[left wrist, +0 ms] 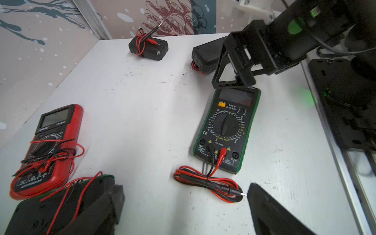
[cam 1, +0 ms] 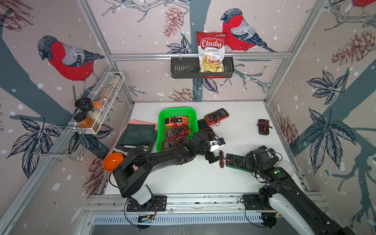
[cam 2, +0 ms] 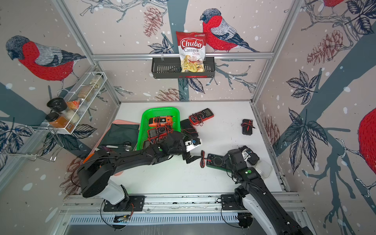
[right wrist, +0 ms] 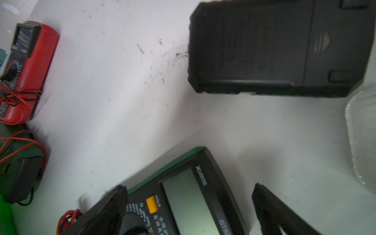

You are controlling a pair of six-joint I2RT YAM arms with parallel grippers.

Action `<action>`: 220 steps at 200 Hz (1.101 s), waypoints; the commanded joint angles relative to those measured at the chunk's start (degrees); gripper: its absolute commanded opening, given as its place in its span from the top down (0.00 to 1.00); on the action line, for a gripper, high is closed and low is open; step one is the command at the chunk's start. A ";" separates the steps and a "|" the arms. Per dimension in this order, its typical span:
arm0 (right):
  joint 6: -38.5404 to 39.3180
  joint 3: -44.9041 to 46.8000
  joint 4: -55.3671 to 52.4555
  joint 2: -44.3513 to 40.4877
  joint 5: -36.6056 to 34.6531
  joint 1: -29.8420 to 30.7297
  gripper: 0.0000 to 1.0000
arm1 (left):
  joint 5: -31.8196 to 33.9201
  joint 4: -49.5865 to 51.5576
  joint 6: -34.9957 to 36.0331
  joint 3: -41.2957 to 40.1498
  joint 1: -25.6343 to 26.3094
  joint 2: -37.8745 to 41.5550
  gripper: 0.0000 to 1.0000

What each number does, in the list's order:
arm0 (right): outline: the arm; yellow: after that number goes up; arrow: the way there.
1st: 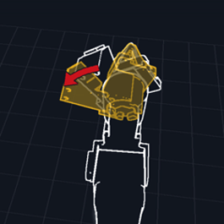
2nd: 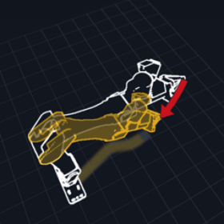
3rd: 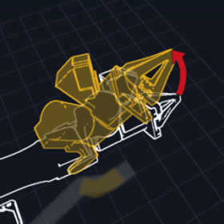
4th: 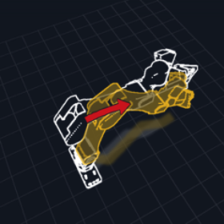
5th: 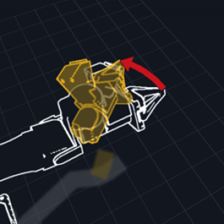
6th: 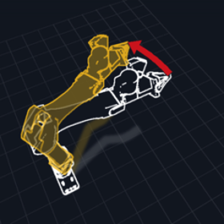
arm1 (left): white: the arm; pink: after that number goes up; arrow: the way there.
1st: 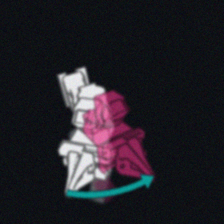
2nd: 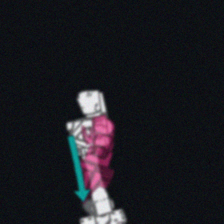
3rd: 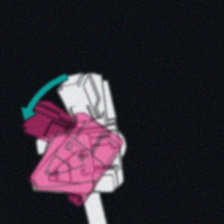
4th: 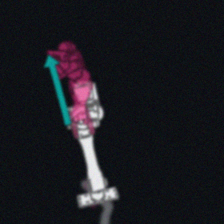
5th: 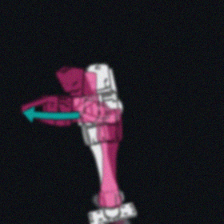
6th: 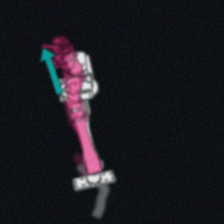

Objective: Put the multimeter into the basket
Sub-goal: Adjust the multimeter at the center of the board.

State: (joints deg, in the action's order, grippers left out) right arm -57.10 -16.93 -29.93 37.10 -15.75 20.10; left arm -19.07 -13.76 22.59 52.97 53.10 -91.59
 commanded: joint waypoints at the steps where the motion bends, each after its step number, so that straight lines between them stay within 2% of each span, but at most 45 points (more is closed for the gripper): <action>1: -0.93 1.81 4.07 0.06 4.20 -0.59 0.00 | -3.90 -1.36 2.59 1.05 0.41 -0.95 0.02; 39: -0.18 2.70 12.47 1.88 8.53 -0.54 0.00 | -5.36 3.13 7.71 2.27 0.60 -2.48 0.02; 60: 0.74 1.88 17.44 4.37 9.80 -0.58 0.00 | -3.87 5.32 9.33 3.75 0.60 -3.81 0.02; 85: 1.42 0.87 22.55 8.30 11.29 -0.55 0.00 | -2.40 9.37 8.94 7.17 0.60 -6.57 0.02; 133: 2.89 -0.09 30.26 15.26 14.24 -0.58 0.00 | -0.54 8.78 7.56 8.06 0.69 -9.33 0.02; 179: 5.37 -2.66 32.86 20.81 16.31 -1.35 0.00 | 1.32 11.21 7.22 11.00 1.82 -12.45 0.02; 220: 9.28 -6.33 27.15 19.66 16.31 -7.25 0.00 | 2.55 13.76 6.55 13.42 3.22 -15.14 0.02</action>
State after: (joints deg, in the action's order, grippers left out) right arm -51.37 -21.61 -0.49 58.35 0.38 15.62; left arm -17.69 -2.26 29.82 65.01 55.46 -105.45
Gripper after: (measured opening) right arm 0.999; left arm 0.976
